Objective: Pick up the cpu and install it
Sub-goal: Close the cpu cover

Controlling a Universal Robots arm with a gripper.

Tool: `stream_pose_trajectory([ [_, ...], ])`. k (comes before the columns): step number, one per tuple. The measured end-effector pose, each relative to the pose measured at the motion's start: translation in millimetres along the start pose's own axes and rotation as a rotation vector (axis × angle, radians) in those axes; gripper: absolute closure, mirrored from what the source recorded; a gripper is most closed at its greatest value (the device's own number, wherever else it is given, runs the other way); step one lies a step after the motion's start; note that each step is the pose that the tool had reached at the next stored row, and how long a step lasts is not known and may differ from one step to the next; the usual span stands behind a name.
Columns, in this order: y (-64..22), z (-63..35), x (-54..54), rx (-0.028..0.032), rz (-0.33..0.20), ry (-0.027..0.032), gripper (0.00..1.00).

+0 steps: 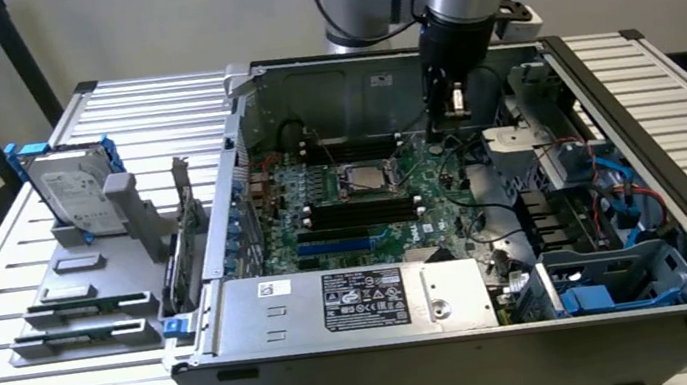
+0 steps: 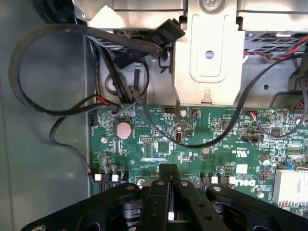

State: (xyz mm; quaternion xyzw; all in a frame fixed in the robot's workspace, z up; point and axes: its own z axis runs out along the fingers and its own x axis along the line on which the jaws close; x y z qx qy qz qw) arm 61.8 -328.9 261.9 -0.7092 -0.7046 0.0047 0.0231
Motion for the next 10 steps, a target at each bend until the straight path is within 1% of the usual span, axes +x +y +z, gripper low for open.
stream_pose_trajectory([
  [5,-0.4,9.1,-0.1,-0.0002,-0.012,-0.0002,0.89],
  [6,-0.6,10.6,-0.1,-0.0002,-0.014,0.0005,0.89],
  [8,-0.8,12.4,-0.1,0.0002,-0.017,0.0038,0.89],
  [9,-0.9,12.3,-0.2,0.0026,-0.018,0.0049,0.89],
  [10,-0.9,12.4,-0.1,0.0071,-0.019,0.0062,0.89],
])
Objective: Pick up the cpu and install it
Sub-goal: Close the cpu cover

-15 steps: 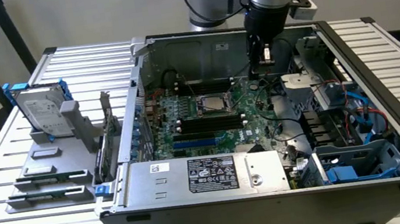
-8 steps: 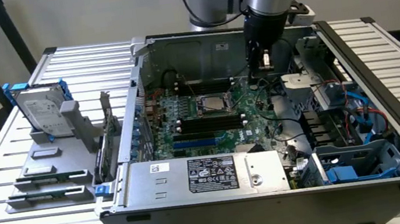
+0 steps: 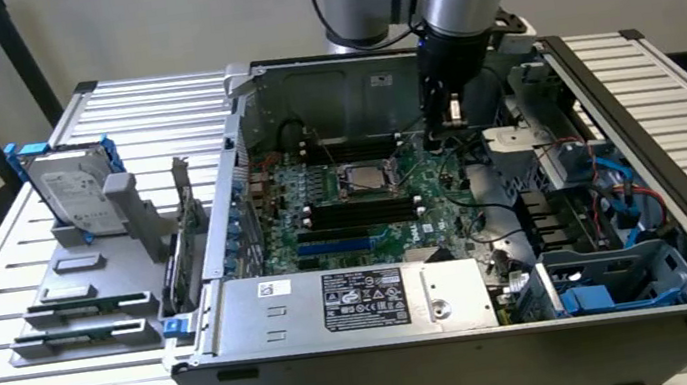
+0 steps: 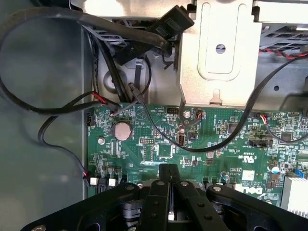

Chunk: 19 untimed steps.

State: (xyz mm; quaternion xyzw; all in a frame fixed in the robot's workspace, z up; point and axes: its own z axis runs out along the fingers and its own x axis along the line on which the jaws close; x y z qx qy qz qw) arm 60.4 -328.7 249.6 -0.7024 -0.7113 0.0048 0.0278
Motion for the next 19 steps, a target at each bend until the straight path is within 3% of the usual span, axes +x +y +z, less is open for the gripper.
stream_pose_trajectory([
  [6,-0.2,0.0,0.0,0.0484,-0.009,0.0023,0.89],
  [8,-1.0,0.0,0.0,0.0613,-0.013,0.0021,0.89],
  [13,-3.5,0.1,0.1,0.0877,-0.026,0.0017,0.89],
  [19,-7.6,-0.2,0.1,0.1147,-0.04,0.0014,0.89],
])
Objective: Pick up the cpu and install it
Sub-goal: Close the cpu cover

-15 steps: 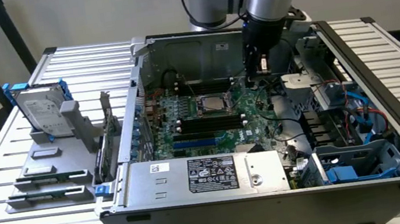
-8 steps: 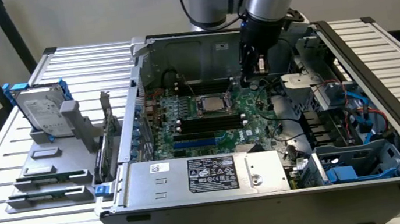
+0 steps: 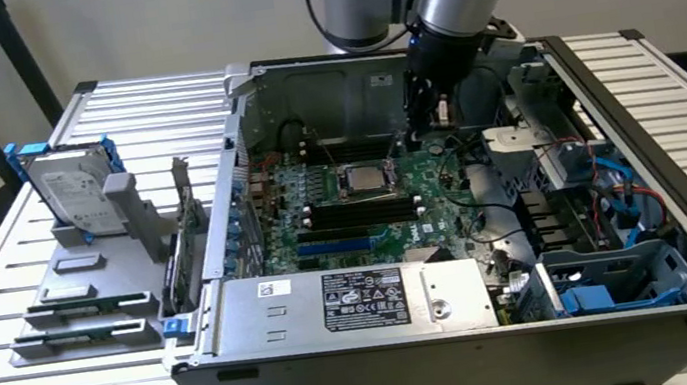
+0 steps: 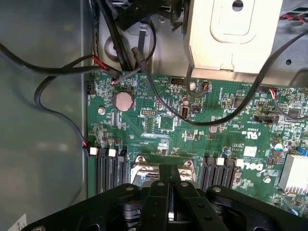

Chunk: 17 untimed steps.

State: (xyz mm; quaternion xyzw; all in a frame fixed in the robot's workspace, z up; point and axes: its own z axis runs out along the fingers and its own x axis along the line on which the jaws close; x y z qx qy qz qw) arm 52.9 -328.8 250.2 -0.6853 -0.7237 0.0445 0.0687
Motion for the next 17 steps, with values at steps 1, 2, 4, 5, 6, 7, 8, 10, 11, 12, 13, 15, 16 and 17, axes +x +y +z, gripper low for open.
stream_pose_trajectory([
  [1,-0.7,-0.1,0.1,0.005,-0.002,-0.0001,0.89],
  [2,-1.5,-0.1,0.1,0.0101,-0.004,-0.0002,0.89],
  [4,-3.1,-0.2,0.2,0.0207,-0.007,-0.0001,0.89],
  [5,-3.9,-0.2,0.2,0.026,-0.008,0.0,0.89],
  [6,-4.7,-0.2,0.3,0.0312,-0.01,0.0,0.89],
  [7,-5.6,-0.1,0.4,0.036,-0.011,-0.0001,0.89],
  [8,-6.6,0.1,0.4,0.0406,-0.013,-0.0002,0.89],
  [10,-8.8,0.4,0.5,0.0492,-0.016,-0.0002,0.89],
  [11,-10.0,0.7,0.6,0.0528,-0.017,-0.0001,0.89],
  [12,-11.2,0.9,0.6,0.0563,-0.018,0.0,0.89],
  [13,-12.4,1.1,0.7,0.0594,-0.02,-0.0001,0.89],
  [15,-15.3,1.5,0.9,0.0657,-0.022,-0.0003,0.89],
  [16,-16.8,1.8,1.0,0.0685,-0.023,-0.0003,0.89],
  [17,-18.3,2.0,1.1,0.0713,-0.024,-0.0003,0.89],
])
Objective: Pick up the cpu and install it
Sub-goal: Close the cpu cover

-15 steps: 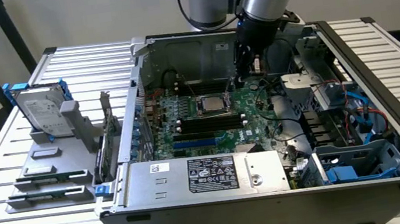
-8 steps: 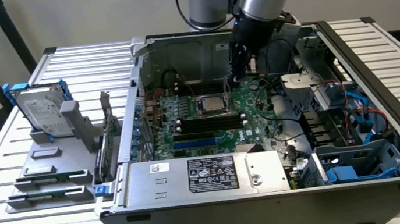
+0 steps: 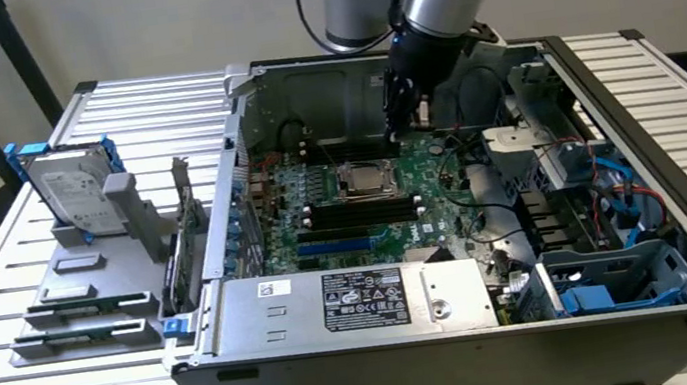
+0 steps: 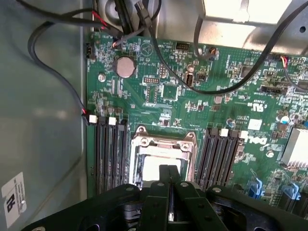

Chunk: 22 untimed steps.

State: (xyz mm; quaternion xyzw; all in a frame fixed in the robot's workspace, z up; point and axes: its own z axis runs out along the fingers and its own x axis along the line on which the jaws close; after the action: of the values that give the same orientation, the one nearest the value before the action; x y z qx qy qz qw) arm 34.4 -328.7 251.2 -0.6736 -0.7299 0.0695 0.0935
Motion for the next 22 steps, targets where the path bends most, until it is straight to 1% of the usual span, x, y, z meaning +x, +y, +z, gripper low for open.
stream_pose_trajectory([
  [2,-3.6,0.8,0.3,0.0048,-0.002,-0.0002,0.89],
  [4,-8.6,2.4,0.8,0.0074,-0.003,0.0001,0.89],
  [10,-29.7,11.3,2.3,0.0094,-0.005,0.0023,0.89],
  [13,-41.8,16.3,3.2,0.0111,-0.005,0.0041,0.89],
  [15,-48.3,19.2,3.7,0.0123,-0.005,0.0049,0.89],
  [17,-51.6,22.6,3.9,0.0126,-0.005,0.0052,0.89],
  [22,-52.3,31.3,3.7,0.0125,-0.005,0.0054,0.89],
])
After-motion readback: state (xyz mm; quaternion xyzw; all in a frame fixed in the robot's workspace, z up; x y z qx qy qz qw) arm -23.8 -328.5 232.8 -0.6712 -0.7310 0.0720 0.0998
